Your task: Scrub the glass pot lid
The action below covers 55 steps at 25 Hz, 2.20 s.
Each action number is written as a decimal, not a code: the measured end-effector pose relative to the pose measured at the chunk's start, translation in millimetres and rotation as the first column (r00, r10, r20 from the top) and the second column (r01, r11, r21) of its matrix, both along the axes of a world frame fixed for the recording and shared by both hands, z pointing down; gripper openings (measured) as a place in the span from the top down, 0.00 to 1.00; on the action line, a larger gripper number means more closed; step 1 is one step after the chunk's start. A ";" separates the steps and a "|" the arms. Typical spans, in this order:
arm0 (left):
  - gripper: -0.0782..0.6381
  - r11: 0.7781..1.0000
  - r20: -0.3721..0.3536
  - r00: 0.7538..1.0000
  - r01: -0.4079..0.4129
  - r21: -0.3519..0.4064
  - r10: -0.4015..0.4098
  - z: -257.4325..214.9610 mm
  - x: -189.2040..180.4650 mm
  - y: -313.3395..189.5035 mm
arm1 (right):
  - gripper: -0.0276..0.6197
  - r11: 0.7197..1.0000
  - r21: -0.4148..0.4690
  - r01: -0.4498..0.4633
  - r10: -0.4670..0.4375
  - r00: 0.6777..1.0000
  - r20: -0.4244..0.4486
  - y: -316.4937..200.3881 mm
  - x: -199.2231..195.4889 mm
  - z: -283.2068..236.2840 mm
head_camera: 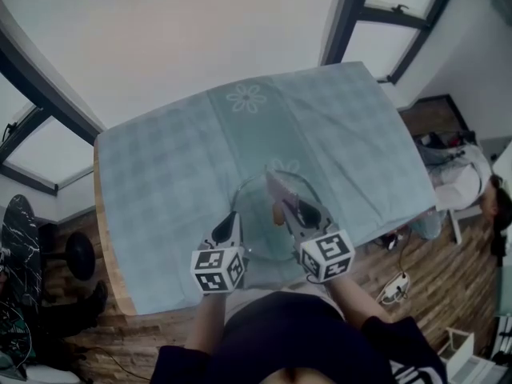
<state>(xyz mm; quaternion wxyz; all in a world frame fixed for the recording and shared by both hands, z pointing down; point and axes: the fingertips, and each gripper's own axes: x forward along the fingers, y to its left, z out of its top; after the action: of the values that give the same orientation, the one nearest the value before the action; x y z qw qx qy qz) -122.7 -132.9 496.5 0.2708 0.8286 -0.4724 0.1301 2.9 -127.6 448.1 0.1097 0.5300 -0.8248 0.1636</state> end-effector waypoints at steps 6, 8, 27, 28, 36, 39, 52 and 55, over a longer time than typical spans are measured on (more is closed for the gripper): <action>0.89 0.999 -0.001 1.000 -0.003 -0.049 0.003 23.7 -4.9 -20.7 | 0.83 0.998 -0.055 -0.024 0.020 0.998 -0.063 -31.7 0.3 33.3; 0.89 0.998 -0.001 1.000 -0.006 -0.061 0.006 31.5 -5.6 -27.2 | 0.83 0.997 -0.073 -0.030 0.023 0.995 -0.095 -40.5 1.5 44.7; 0.89 0.991 0.020 1.000 0.003 -0.136 0.000 76.7 -6.8 -55.0 | 0.83 0.985 -0.170 -0.032 -0.016 0.961 -0.277 -82.0 3.5 107.2; 0.89 0.990 0.020 1.000 0.002 -0.138 0.000 77.7 -6.1 -54.7 | 0.83 0.984 -0.175 -0.028 -0.023 0.959 -0.284 -81.9 2.6 110.3; 0.89 0.987 0.018 1.000 0.014 -0.157 -0.011 84.6 -7.0 -51.5 | 0.84 0.982 -0.190 -0.004 -0.058 0.947 -0.317 -85.8 -3.0 124.0; 0.89 0.987 0.018 1.000 0.019 -0.159 -0.016 85.1 -7.3 -50.8 | 0.84 0.980 -0.199 0.008 -0.073 0.944 -0.321 -86.1 -5.3 127.2; 0.89 0.985 0.019 1.000 0.025 -0.169 -0.022 87.4 -9.3 -45.5 | 0.84 0.966 -0.239 0.096 -0.176 0.925 -0.338 -77.2 -26.0 136.6; 0.89 0.985 0.017 1.000 0.026 -0.170 -0.023 86.4 -9.4 -43.9 | 0.84 0.962 -0.237 0.132 -0.211 0.913 -0.350 -74.2 -34.8 135.9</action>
<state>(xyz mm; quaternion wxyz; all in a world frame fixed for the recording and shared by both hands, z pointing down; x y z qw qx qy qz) -132.0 -176.8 582.9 0.3387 0.7955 -0.4718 0.1729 -31.9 -201.8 584.1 0.3328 0.4620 -0.8109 0.1354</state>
